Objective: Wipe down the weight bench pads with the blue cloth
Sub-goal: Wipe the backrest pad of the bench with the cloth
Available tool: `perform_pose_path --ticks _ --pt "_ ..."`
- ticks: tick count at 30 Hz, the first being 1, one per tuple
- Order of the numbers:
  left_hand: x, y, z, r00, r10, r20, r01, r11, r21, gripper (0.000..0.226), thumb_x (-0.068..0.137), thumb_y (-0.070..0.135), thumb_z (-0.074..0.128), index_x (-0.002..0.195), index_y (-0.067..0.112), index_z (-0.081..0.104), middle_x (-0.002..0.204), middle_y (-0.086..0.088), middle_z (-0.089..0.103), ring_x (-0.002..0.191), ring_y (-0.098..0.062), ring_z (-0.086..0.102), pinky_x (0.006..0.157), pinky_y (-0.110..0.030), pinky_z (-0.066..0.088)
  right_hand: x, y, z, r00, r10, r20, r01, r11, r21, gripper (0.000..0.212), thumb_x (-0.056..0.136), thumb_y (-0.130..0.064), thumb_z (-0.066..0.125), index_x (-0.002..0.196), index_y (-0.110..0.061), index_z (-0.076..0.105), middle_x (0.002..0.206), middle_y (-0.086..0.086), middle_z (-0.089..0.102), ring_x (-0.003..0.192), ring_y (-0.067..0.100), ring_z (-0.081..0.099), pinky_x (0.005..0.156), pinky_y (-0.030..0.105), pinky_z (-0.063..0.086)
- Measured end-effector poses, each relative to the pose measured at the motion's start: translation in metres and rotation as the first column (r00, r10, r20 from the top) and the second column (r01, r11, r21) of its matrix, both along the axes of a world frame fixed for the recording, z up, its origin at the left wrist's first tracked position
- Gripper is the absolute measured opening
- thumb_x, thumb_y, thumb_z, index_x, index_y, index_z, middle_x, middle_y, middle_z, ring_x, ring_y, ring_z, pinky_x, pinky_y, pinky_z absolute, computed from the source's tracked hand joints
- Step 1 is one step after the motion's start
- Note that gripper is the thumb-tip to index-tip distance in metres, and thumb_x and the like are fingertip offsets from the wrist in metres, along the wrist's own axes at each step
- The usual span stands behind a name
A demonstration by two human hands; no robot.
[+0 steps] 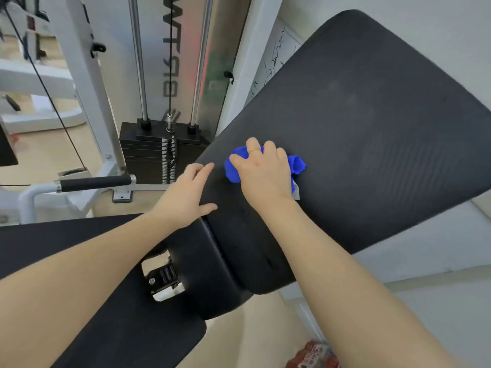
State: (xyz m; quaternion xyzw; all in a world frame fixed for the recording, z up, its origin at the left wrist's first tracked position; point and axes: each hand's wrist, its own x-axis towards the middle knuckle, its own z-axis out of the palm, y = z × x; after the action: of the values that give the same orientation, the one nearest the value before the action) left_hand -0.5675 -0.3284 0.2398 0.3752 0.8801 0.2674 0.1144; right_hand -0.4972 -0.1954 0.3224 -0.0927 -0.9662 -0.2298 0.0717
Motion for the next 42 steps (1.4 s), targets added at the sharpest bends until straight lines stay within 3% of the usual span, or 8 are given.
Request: perform_pose_path --ticks 5,10,14,18,22,29,37,42 --pt "-0.027 0.014 -0.008 0.998 -0.006 0.065 0.009 0.999 -0.038 0.111 0.07 0.044 0.075 0.15 0.014 0.004 0.158 -0.007 0.004 0.143 -0.029 0.017 0.114 -0.043 0.027 0.048 0.012 -0.002 0.991 0.116 -0.062 -0.118 0.993 -0.028 0.029 0.044 0.001 0.066 0.068 -0.014 0.06 0.083 0.012 0.06 0.06 0.022 0.025 0.052 0.031 0.023" --pt "-0.038 0.019 -0.018 0.999 -0.034 0.034 0.032 0.998 0.052 0.121 0.058 0.048 0.081 0.149 0.012 0.01 0.159 -0.006 0.005 0.143 -0.03 0.017 0.114 -0.047 0.027 0.014 0.012 -0.002 0.997 0.069 -0.026 -0.069 0.998 -0.008 0.025 0.048 0.0 0.065 0.067 -0.016 0.061 0.083 0.01 0.061 0.06 0.022 0.026 0.053 0.031 0.022" --pt "-0.04 0.02 -0.028 0.997 -0.05 0.051 0.044 0.992 0.117 0.123 0.055 0.045 0.084 0.149 0.008 0.013 0.158 -0.012 0.01 0.144 -0.031 0.016 0.117 -0.043 0.02 -0.046 0.006 -0.005 0.997 0.081 0.0 -0.081 0.996 0.029 0.017 0.069 -0.01 0.062 0.083 -0.019 0.064 0.1 0.008 0.058 0.072 0.025 0.036 0.062 0.034 0.026" --pt "-0.047 0.018 -0.026 0.992 -0.067 0.103 0.052 0.989 0.142 0.109 0.062 0.037 0.083 0.147 0.012 0.019 0.156 -0.007 0.018 0.141 -0.029 0.022 0.116 -0.039 0.021 -0.013 0.007 0.001 0.992 0.124 -0.021 -0.125 0.992 -0.017 0.016 0.056 -0.01 0.066 0.072 -0.014 0.067 0.114 0.014 0.058 0.105 0.036 0.045 0.083 0.043 0.028" --pt "-0.073 0.02 -0.011 0.996 -0.01 0.091 -0.007 0.984 0.181 0.077 0.075 0.03 0.074 0.14 0.021 0.035 0.134 -0.005 0.048 0.122 -0.028 0.047 0.103 -0.046 0.039 0.024 0.006 0.006 0.994 0.098 0.045 -0.096 0.995 -0.03 0.015 0.05 -0.007 0.064 0.064 -0.013 0.063 0.101 0.011 0.059 0.086 0.032 0.05 0.074 0.038 0.033" --pt "-0.072 0.029 -0.015 0.973 -0.02 0.231 -0.013 0.99 0.139 0.075 0.079 0.03 0.07 0.141 0.016 0.031 0.135 -0.007 0.043 0.123 -0.026 0.047 0.1 -0.04 0.04 -0.077 0.0 -0.008 0.989 0.113 -0.099 -0.108 0.992 0.058 0.032 0.055 -0.006 0.065 0.086 -0.015 0.066 0.095 0.01 0.063 0.079 0.031 0.054 0.065 0.037 0.041" --pt "-0.078 0.031 0.005 0.99 -0.019 0.138 0.031 0.996 -0.086 0.072 0.082 0.041 0.064 0.14 0.018 0.027 0.135 -0.008 0.045 0.118 -0.032 0.051 0.09 -0.043 0.044 0.001 0.002 -0.007 0.979 0.205 0.01 -0.204 0.977 -0.059 0.033 0.042 0.004 0.064 0.07 -0.013 0.066 0.098 0.015 0.066 0.071 0.033 0.056 0.054 0.031 0.04" --pt "-0.082 0.033 0.007 0.989 -0.027 0.144 0.046 0.991 -0.126 0.067 0.078 0.042 0.068 0.127 0.011 0.036 0.123 -0.012 0.05 0.108 -0.034 0.056 0.085 -0.044 0.047 -0.063 0.002 -0.007 0.979 0.205 -0.012 -0.205 0.979 0.012 0.024 0.052 -0.002 0.062 0.071 -0.015 0.069 0.093 0.014 0.066 0.073 0.034 0.056 0.055 0.032 0.039"
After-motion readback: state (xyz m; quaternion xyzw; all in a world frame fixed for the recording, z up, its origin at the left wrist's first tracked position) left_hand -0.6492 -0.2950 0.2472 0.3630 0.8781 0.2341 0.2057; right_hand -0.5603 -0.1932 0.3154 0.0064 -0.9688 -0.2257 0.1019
